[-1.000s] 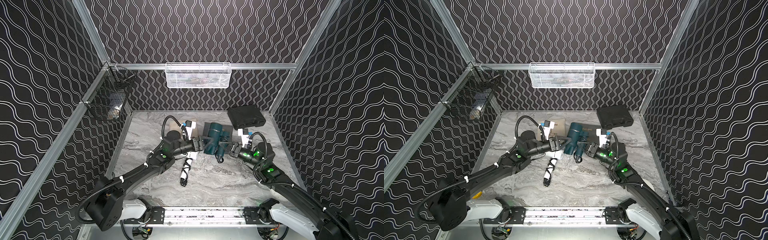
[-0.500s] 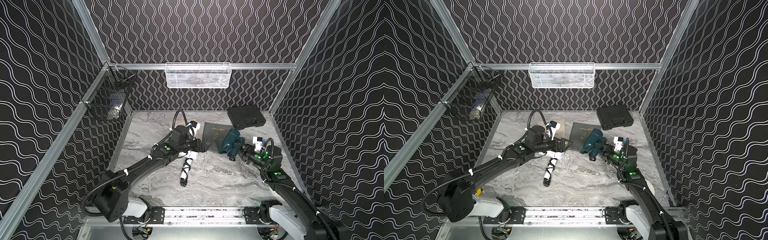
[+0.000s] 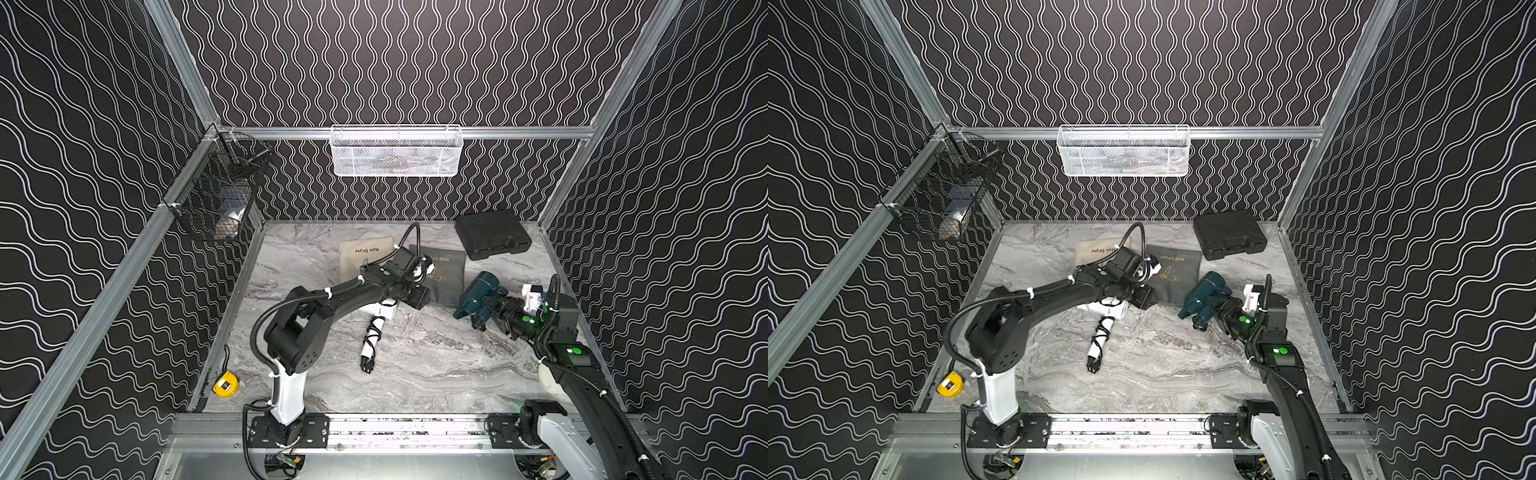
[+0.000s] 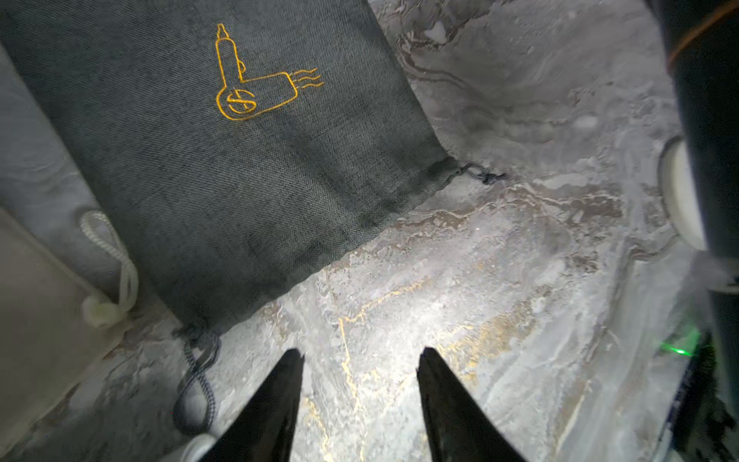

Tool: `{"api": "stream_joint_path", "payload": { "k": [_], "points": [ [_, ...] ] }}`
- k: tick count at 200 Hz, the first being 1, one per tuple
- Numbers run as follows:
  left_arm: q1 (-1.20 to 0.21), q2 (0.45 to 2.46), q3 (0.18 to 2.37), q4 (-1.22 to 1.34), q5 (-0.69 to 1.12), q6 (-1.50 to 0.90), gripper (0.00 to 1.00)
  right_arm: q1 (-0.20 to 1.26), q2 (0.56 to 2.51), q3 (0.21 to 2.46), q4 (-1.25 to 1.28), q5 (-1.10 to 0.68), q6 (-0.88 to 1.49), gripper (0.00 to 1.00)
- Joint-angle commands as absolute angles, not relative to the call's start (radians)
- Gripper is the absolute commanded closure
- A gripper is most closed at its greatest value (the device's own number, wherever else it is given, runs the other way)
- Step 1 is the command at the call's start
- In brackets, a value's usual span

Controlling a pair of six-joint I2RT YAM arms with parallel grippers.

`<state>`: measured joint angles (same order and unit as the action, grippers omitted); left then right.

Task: Pack away hair dryers
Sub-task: Move the drawstring bag to the center of the board.

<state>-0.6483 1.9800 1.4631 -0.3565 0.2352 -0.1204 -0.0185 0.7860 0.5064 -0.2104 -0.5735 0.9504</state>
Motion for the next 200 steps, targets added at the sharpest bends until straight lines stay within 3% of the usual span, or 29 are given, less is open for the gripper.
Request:
{"api": "stream_joint_path", "payload": {
  "k": [1, 47, 88, 130, 167, 200],
  "points": [
    [-0.655, 2.052, 1.524, -0.390, 0.144, -0.062, 0.49, -0.022, 0.791, 0.534, -0.331, -0.536, 0.872, 0.97],
    [-0.658, 2.166, 1.611, -0.386, 0.051, -0.062, 0.44, -0.024, 0.766, 0.554, -0.389, -0.526, 0.816, 0.96],
    [-0.663, 2.220, 1.633, -0.375, 0.078, -0.074, 0.45, -0.024, 0.732, 0.540, -0.418, -0.536, 0.805, 0.96],
    [-0.692, 2.248, 1.616, -0.367, 0.143, -0.092, 0.54, -0.026, 0.698, 0.532, -0.469, -0.489, 0.798, 0.96],
    [-0.744, 2.270, 1.611, -0.369, 0.188, -0.096, 0.70, -0.031, 0.715, 0.555, -0.521, -0.476, 0.768, 0.96],
    [-0.773, 2.241, 1.552, -0.335, 0.219, -0.146, 0.72, -0.038, 0.701, 0.559, -0.565, -0.434, 0.747, 0.95]
  ]
}}
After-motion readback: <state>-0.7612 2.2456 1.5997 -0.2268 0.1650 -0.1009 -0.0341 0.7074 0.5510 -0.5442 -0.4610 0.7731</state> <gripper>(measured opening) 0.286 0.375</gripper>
